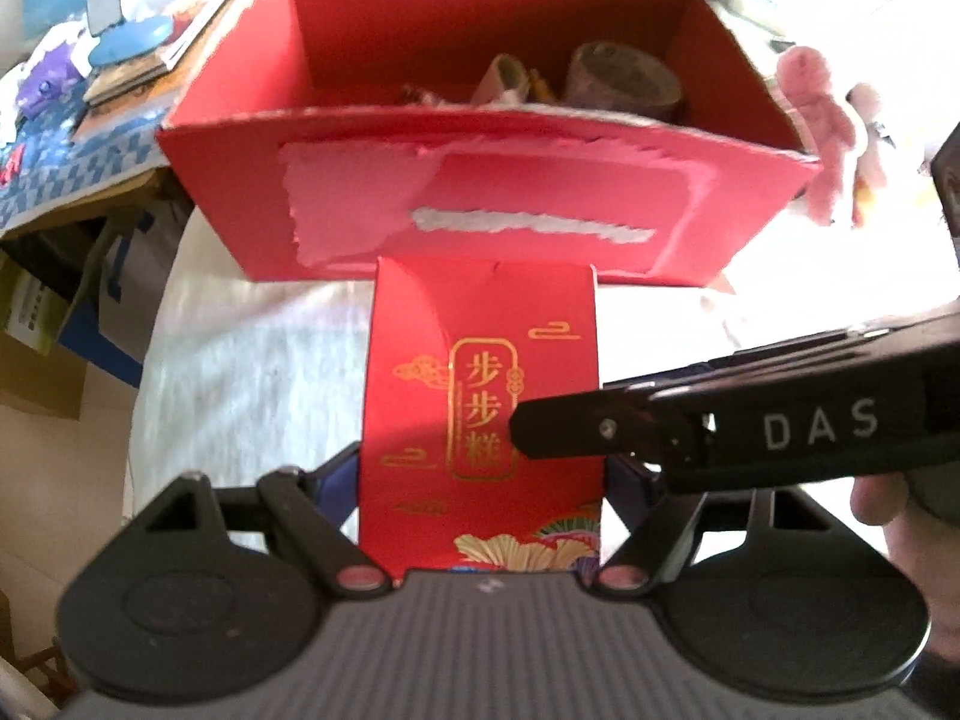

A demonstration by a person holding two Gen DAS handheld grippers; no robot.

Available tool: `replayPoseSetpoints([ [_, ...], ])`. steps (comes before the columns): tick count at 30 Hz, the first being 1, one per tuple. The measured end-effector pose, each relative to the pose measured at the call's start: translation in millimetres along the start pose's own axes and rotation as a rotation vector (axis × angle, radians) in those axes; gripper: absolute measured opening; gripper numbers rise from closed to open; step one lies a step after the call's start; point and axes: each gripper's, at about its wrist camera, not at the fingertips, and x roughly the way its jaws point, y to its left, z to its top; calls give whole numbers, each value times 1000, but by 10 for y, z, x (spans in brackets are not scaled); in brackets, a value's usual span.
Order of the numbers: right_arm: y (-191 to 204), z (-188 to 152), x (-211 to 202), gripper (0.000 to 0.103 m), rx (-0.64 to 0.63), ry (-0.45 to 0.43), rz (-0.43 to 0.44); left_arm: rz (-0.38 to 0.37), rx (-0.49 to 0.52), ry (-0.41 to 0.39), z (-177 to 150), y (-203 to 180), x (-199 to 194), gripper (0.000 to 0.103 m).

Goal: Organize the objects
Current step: 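Lift the gift box and carry it over the red box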

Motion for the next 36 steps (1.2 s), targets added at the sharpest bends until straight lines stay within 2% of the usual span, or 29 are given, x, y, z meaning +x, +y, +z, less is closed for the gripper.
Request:
replayPoseSetpoints([
  [5,141,-25,-178,41,-49,-47,35,36,37,-75,-37,-253,-271,78],
  [9,278,21,-357,40,-98,-116,47,43,50,-128,-13,-351,-524,78],
  [18,439,441,-538,39,-128,-265,70,60,113,-294,318,-549,-923,78],
  [26,517,934,-513,38,-141,-362,30,64,148,-398,825,-484,-958,78],
  [30,479,1215,-370,38,-125,-382,-2,42,144,-416,1146,-321,-847,78],
  [33,409,1420,-158,37,-95,-360,-30,16,132,-416,1370,-139,-691,78],
  [36,346,1564,110,37,-66,-305,-59,5,115,-375,1561,34,-452,78],
])
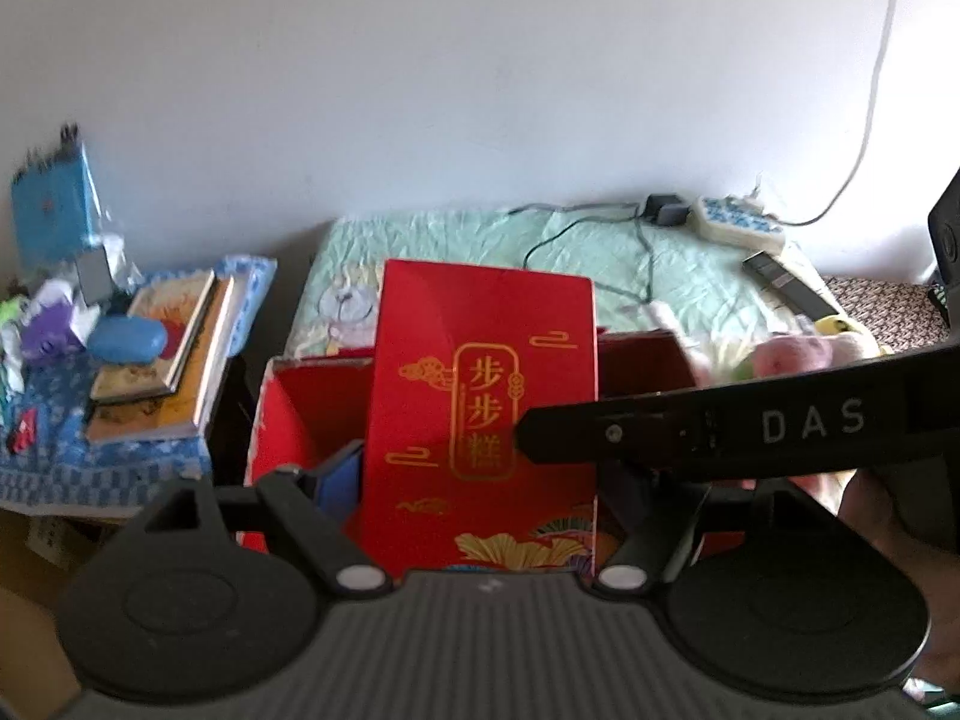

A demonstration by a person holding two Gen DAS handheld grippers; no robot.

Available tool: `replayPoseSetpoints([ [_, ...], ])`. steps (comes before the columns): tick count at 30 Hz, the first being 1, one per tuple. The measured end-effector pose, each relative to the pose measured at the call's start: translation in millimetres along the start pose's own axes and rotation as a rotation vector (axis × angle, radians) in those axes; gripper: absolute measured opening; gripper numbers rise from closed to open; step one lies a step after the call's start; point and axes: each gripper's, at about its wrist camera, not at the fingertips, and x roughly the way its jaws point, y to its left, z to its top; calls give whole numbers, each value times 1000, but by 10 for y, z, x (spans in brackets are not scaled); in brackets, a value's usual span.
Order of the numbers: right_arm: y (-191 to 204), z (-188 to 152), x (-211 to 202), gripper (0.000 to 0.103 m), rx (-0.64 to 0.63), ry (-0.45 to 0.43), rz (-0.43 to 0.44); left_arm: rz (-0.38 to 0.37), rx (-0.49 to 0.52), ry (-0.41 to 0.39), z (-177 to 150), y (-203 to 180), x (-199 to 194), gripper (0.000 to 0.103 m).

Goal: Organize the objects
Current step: 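Lift the gift box and carry it over the red box, then lower the gift box into the red box and open the right tool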

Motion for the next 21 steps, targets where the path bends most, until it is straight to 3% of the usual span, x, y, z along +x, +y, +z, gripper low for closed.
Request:
replayPoseSetpoints([
  [11,-321,12,851,40,104,247,-81,-57,-106,254,-194,600,1018,78],
  [14,-391,19,950,42,155,301,-73,-29,-59,275,-229,556,1107,77],
  [17,-425,9,973,42,176,315,-97,15,-12,309,-240,465,1184,77],
  [21,-448,-52,989,42,177,324,-127,-9,-39,373,-262,516,1326,78],
])
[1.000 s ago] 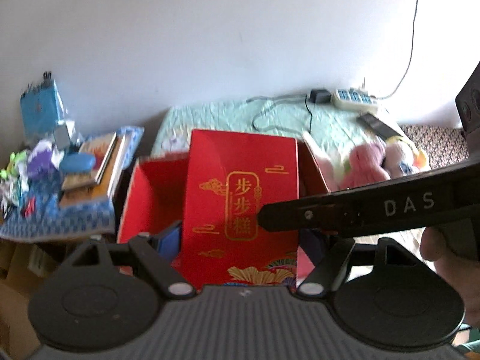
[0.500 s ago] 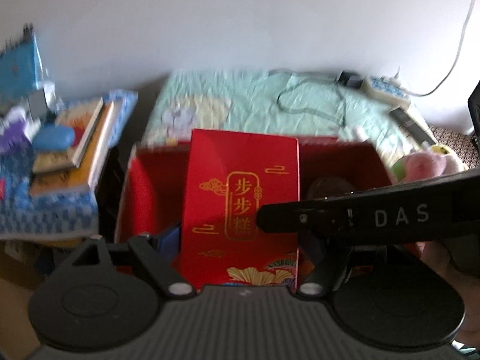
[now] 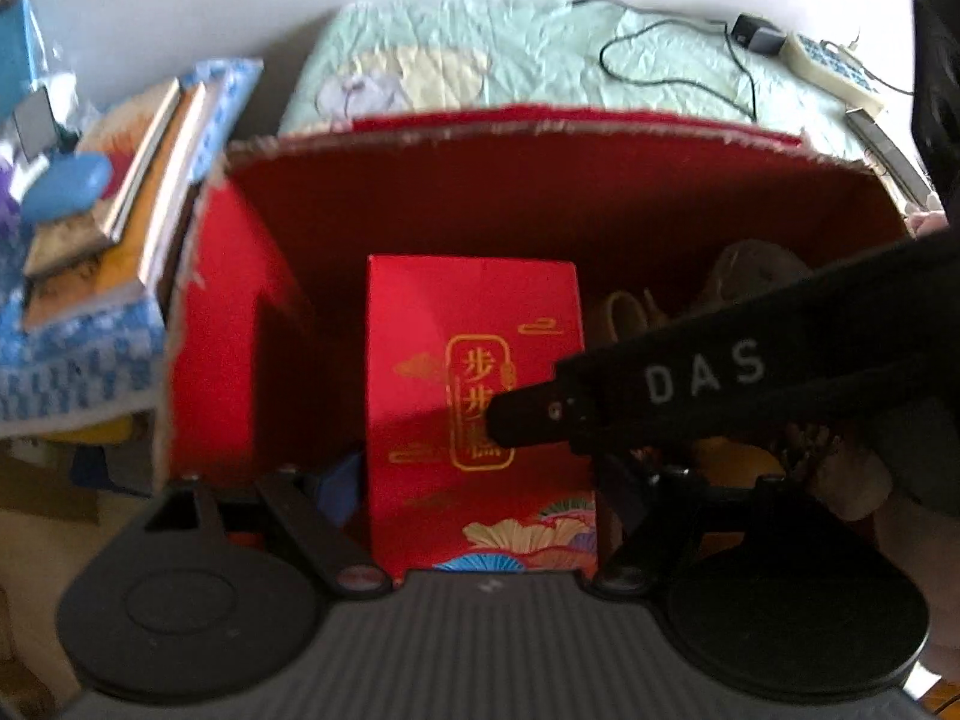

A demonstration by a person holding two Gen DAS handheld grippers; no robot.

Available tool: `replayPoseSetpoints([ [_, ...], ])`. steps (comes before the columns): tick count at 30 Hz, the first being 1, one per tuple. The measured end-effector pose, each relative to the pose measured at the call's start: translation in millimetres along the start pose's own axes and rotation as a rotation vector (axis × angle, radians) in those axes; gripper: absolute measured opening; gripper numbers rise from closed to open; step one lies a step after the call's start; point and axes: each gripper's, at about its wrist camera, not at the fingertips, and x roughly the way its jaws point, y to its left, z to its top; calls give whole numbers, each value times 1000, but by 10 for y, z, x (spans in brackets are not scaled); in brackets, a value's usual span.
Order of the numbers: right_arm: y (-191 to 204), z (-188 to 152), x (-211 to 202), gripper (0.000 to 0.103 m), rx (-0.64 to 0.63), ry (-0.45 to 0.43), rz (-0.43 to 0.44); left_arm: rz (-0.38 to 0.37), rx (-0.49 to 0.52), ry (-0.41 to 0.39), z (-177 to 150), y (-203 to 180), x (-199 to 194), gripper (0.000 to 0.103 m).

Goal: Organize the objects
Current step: 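Lower the gift box into the red box and open the right tool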

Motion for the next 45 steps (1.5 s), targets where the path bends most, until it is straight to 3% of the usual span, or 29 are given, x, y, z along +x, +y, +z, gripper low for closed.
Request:
replayPoseSetpoints([
  [5,-47,-14,-14,41,23,-8,-6,-3,15,27,-14,1,104,79],
  [11,-66,-31,-52,41,25,-25,-17,7,64,20,3,-53,94,89],
  [24,-94,-264,-489,41,4,-235,-104,37,66,-27,-67,-83,-47,89],
  [31,-165,-323,-590,41,-72,-273,-174,98,26,-54,-23,-113,-85,89],
  [39,-314,-352,-767,40,-140,-252,-31,191,-127,-47,51,-128,-144,88],
  [45,-360,-369,-852,41,-180,-248,93,307,-220,-60,76,-253,-310,88],
])
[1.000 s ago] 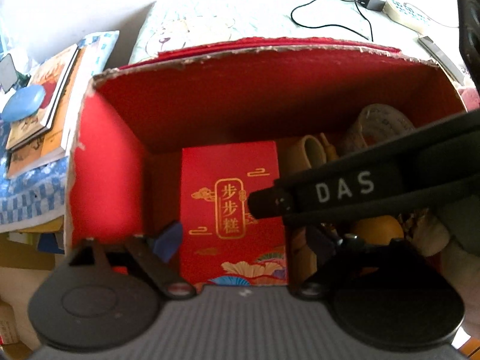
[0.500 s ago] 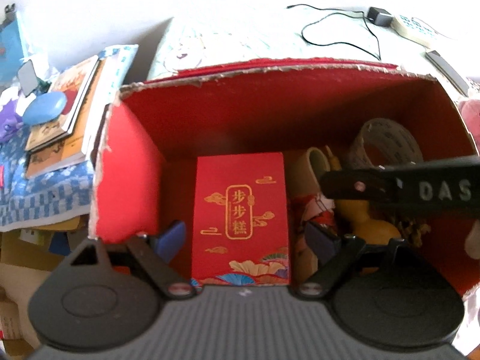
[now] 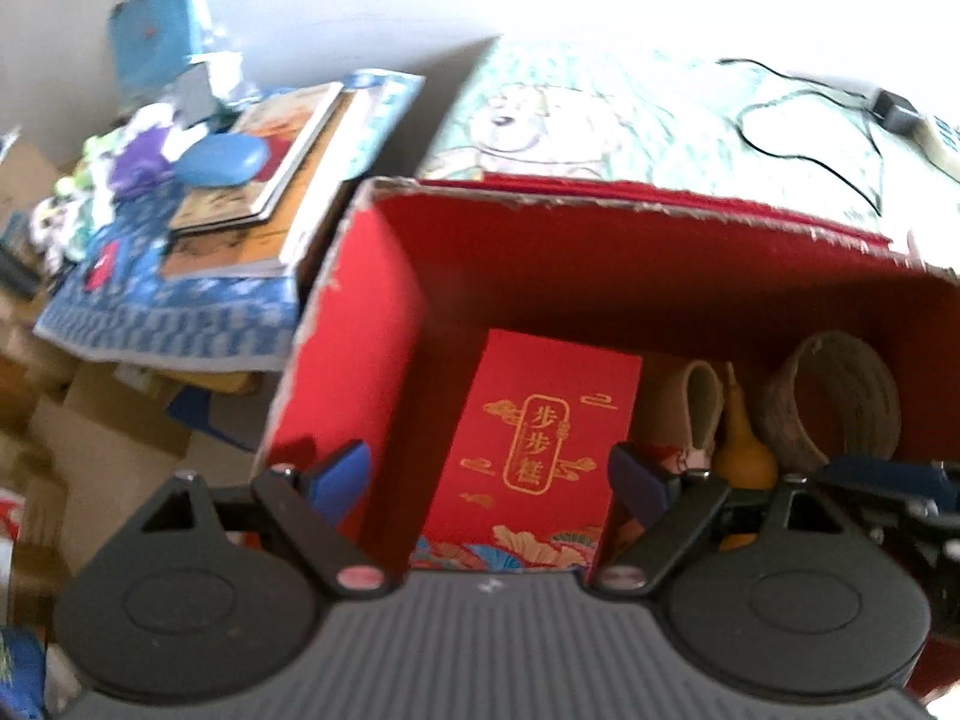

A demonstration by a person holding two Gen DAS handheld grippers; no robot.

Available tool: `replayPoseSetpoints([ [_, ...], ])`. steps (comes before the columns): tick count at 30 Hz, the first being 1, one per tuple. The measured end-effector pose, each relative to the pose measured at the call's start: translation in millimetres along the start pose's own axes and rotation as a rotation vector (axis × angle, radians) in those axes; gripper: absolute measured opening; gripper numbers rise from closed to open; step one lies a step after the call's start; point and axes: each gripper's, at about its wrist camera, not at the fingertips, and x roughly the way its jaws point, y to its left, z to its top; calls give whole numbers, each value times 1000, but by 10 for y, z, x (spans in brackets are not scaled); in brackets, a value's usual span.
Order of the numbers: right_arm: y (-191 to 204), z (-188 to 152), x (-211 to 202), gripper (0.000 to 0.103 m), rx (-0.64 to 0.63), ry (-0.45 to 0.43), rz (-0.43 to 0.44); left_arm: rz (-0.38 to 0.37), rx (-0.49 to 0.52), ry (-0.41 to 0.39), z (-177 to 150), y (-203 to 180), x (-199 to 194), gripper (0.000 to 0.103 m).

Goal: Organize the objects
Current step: 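Lower the gift box into the red box and open the right tool, then withdraw the right tool up and away from the red box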

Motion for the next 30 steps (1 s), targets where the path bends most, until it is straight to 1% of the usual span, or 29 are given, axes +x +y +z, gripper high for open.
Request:
replayPoseSetpoints([
  [3,-35,20,-58,41,5,2,57,33,-26,-1,-15,-59,-90,89],
  [7,-41,31,-153,41,-12,-15,102,72,-56,-12,-49,-126,-198,91],
  [10,-63,27,-213,41,-12,-29,120,90,-76,-20,-65,-152,-272,92],
  [13,-96,22,-275,41,5,-47,124,116,-75,-32,-62,-184,-314,93],
  [17,-86,9,-377,41,2,-80,85,117,-77,-42,-49,-225,-331,93],
  [20,-33,-17,-440,41,-3,-108,33,114,-58,-54,-55,-258,-338,93],
  [22,13,-46,-479,41,-1,-128,-12,112,-37,-72,-65,-267,-349,93],
  [24,48,-89,-523,41,1,-144,-59,94,-22,-84,-72,-256,-362,93],
  [26,106,-138,-553,41,-3,-166,-122,72,-14,-95,-82,-230,-371,93],
  [28,187,-194,-576,41,-9,-189,-185,62,-4,-108,-99,-194,-385,93],
  [30,271,-267,-595,41,-13,-207,-230,58,14,-113,-132,-173,-397,93],
])
